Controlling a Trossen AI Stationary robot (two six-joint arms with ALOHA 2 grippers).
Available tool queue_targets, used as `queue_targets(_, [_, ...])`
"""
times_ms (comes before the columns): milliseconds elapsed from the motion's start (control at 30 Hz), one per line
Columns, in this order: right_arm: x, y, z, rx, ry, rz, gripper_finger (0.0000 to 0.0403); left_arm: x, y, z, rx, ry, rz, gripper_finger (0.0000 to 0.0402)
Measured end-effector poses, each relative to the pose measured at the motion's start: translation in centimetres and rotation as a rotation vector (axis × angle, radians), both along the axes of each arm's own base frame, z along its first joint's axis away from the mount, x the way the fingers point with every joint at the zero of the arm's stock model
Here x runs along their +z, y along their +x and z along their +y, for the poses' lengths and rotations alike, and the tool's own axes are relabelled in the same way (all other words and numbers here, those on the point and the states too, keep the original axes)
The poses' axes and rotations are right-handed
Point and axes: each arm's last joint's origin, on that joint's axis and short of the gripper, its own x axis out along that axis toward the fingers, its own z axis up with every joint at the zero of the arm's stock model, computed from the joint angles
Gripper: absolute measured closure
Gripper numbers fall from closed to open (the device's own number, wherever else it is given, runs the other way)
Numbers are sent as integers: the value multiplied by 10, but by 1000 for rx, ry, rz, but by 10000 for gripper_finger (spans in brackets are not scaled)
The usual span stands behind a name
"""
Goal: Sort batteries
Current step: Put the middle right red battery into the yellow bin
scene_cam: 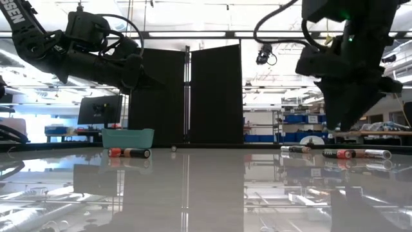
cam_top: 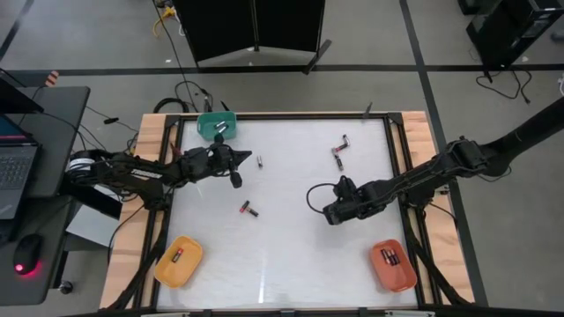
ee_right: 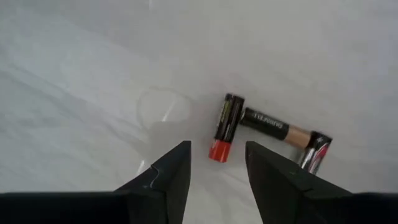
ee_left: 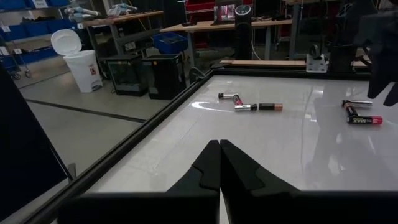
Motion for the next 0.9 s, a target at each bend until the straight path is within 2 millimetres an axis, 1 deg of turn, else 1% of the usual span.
queue_targets(300, [-23,-5,0,-29,51,-55,241,0,0,0,1,-1,0,394])
queue_targets(533, [-36,-13,-2,-68,71,-50,244,0,0,0,1,-1,0,394])
queue_targets(633, [-40,-15,-3,-65,67,-54,255,0,0,0,1,-1,0,394])
queue_targets(900, [-47,-19,-4,-63,57,-60,307,0,0,0,1,-3,-1,394])
